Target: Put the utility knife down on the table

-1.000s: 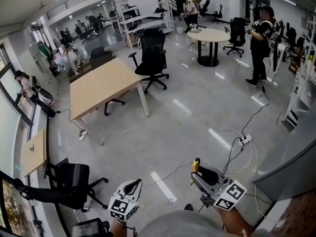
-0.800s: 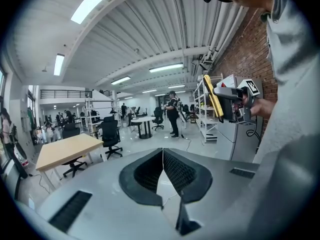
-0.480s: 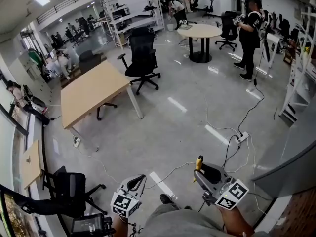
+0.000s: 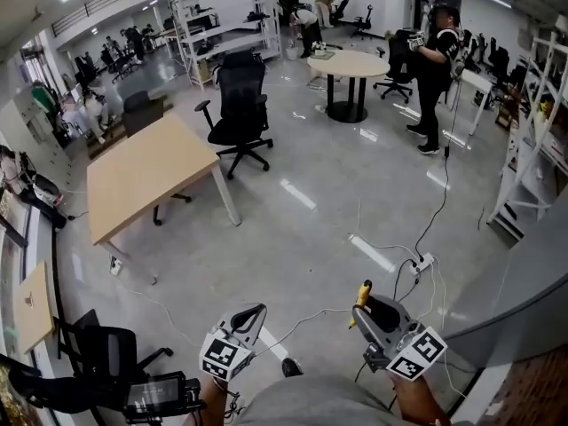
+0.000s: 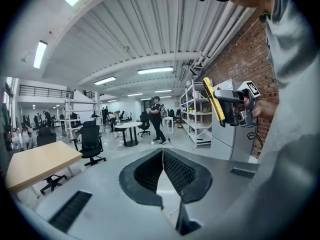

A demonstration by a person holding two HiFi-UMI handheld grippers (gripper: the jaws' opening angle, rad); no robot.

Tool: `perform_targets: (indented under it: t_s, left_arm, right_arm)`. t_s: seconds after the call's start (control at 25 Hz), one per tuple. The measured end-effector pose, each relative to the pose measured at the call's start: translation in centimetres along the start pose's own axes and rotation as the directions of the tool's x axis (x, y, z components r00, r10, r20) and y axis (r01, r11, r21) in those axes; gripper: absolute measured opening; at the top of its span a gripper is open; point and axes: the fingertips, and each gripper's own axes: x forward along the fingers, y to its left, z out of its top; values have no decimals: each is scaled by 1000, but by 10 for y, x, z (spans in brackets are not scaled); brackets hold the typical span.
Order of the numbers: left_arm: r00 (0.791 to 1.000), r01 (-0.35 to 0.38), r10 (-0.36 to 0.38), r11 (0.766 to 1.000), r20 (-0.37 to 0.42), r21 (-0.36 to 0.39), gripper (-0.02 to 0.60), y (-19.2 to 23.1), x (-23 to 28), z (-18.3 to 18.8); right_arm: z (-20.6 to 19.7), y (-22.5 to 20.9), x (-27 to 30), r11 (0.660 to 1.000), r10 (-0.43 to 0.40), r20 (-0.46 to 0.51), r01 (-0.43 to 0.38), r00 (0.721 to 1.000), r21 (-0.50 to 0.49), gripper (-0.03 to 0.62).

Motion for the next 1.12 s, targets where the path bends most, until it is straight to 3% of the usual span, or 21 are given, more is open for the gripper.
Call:
perform_targets:
  t_s: [0.28, 0.52, 0.72, 0.88, 1.12]
  left_arm:
    - [1000, 25, -25, 1000, 11, 8, 6, 61, 20, -3]
    - [999, 37, -37, 999, 24, -7, 6, 87, 37, -1]
    - [999, 34, -34, 999, 11, -21, 6, 99, 62, -2]
    - [1000, -8, 8, 1000, -18, -24, 6, 119, 83, 5]
    - [998, -46, 45, 999, -46, -12, 6, 135, 146, 26]
  right_arm:
    - [6, -16, 56, 999, -39, 28, 39, 999, -23, 118]
    - [3, -33, 77, 998, -65, 2, 65, 998, -24, 118]
    - [5, -68, 91, 998, -69, -5, 68, 998, -16, 118]
    - [12, -102, 109, 999, -48, -9, 48, 999, 1, 118]
    - [29, -173, 130, 1000, 2, 2, -2, 1000, 29, 118]
